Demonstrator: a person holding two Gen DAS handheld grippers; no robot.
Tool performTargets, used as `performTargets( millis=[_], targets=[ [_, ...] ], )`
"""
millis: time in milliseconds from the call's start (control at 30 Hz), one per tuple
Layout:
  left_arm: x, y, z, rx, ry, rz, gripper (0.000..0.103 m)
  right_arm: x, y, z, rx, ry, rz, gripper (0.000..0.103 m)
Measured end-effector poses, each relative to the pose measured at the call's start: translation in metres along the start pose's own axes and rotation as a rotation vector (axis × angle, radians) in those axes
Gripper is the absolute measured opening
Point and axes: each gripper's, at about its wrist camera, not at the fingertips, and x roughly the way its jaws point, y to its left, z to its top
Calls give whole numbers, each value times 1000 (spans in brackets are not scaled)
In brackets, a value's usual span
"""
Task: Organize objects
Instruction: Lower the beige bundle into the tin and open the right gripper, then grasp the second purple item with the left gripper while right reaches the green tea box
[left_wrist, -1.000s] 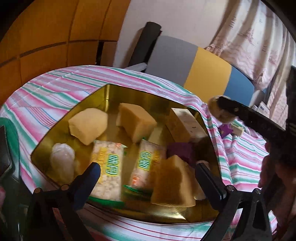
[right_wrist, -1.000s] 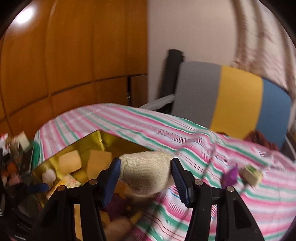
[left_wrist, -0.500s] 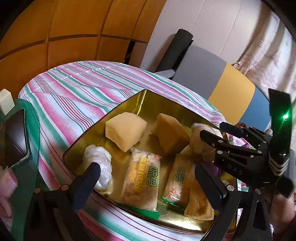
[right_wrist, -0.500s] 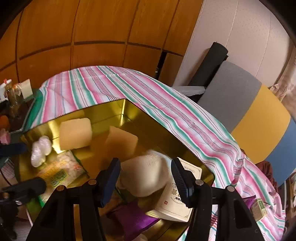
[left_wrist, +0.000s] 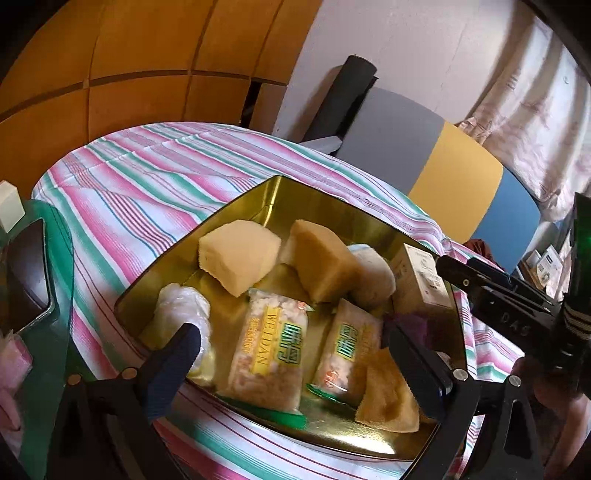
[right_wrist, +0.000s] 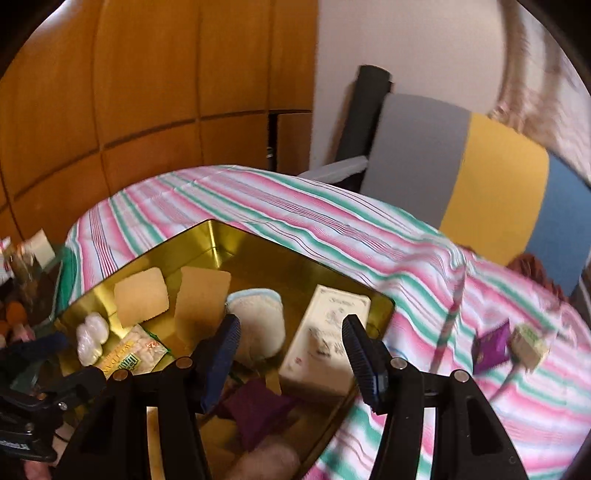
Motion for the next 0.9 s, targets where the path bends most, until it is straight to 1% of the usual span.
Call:
performTargets(
  millis=[100, 233, 333, 533, 633, 733, 833, 900],
  targets=[
    [-3, -7, -3, 25, -3, -8, 103, -9, -13, -8, 61, -1, -22, 58],
    [-5, -18, -8, 62, -3, -29, 103, -20, -35, -20, 168, 1, -29, 58],
    [-9, -27, -12, 87, -5, -47, 103, -25, -56, -35, 259, 18, -42, 59],
    [-14, -51, -24, 169, -3, -86, 103, -33, -105, -73, 418, 62, -111, 59],
    [-15, -62, -30, 208, 2, -101, 103, -40, -129, -93, 474, 71, -159, 59],
    [-16, -73, -34, 235, 15, -119, 103, -49, -146, -108, 495, 66, -209, 59],
    [-16, -91, -35, 269, 24, -145, 103, -55, -160, -118, 493, 54, -290, 59],
    [-16, -104, -34, 298, 22, -160, 103, -62, -173, -124, 489, 41, -367, 59]
  ],
)
